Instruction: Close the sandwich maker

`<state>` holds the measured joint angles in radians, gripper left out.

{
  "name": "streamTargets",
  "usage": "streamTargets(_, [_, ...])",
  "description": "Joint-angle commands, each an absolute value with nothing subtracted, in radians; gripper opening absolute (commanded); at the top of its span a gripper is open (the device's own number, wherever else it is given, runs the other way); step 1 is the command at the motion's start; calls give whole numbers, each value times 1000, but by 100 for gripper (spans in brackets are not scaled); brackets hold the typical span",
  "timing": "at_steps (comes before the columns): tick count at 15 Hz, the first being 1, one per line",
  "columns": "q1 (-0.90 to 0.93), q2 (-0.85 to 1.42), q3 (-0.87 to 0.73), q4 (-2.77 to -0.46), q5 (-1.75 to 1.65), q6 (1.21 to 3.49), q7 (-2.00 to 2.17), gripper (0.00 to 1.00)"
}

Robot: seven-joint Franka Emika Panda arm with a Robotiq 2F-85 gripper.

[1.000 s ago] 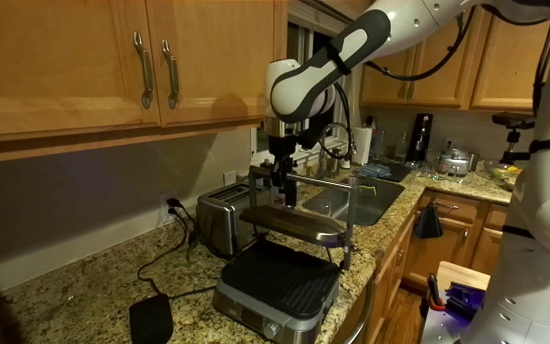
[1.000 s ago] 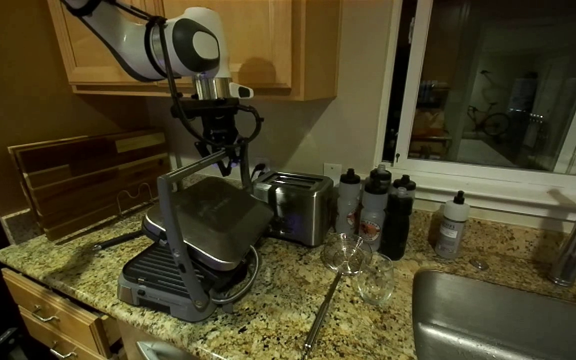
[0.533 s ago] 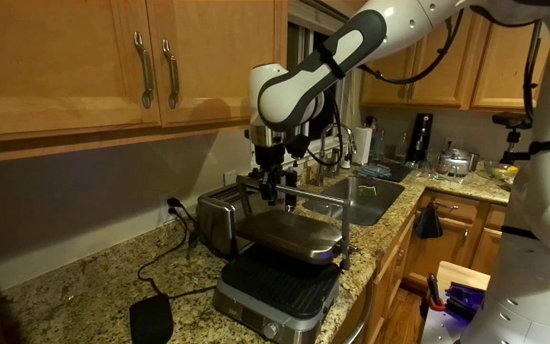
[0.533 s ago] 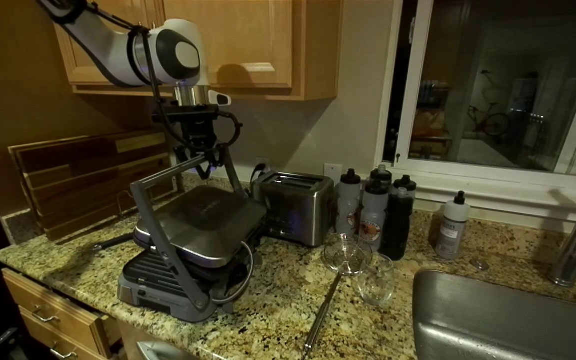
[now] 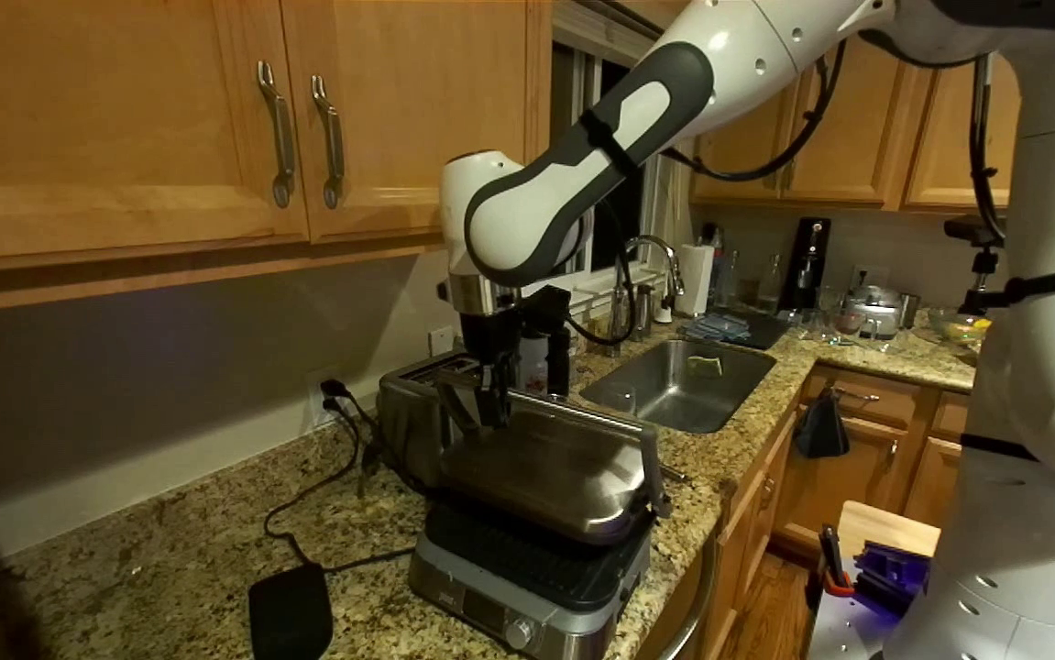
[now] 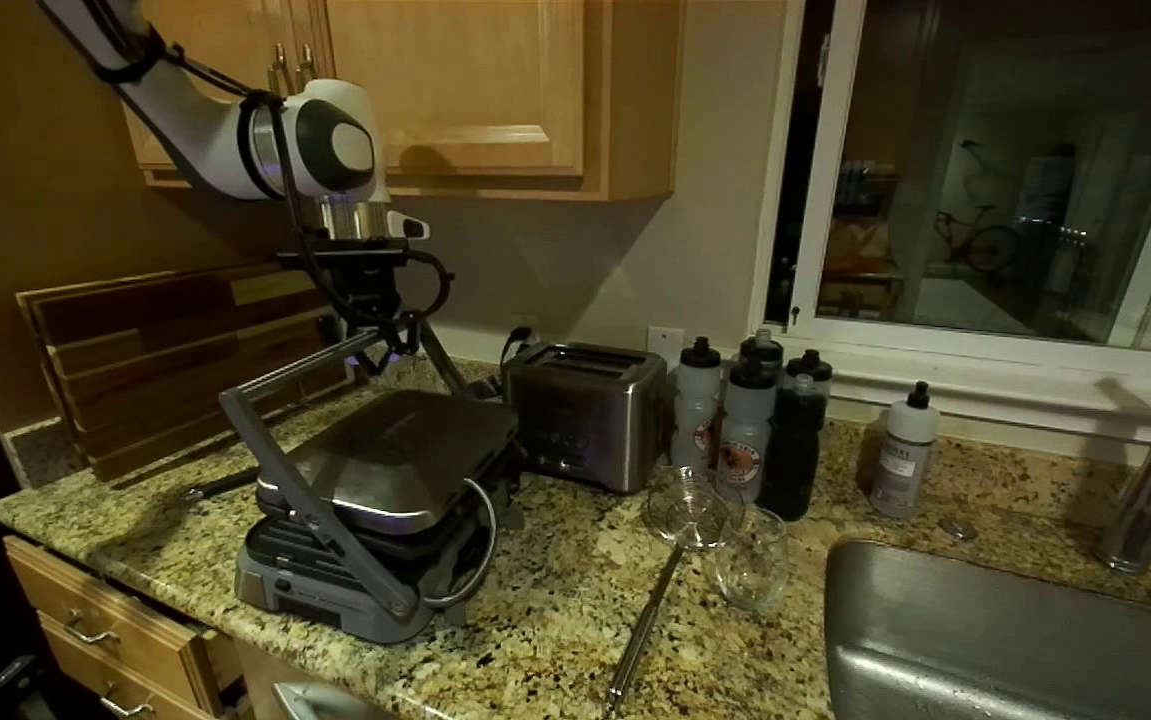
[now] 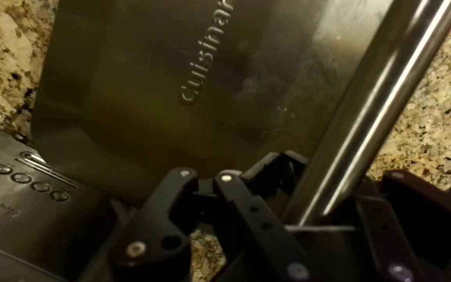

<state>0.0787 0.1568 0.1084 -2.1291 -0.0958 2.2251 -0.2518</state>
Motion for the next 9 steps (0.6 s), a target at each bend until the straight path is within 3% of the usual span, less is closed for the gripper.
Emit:
streamTargets(1, [77,212,107,-2096,-92,2245,-258,6])
streamTargets(9, [76,341,116,-2003,-48,2303,-230,6])
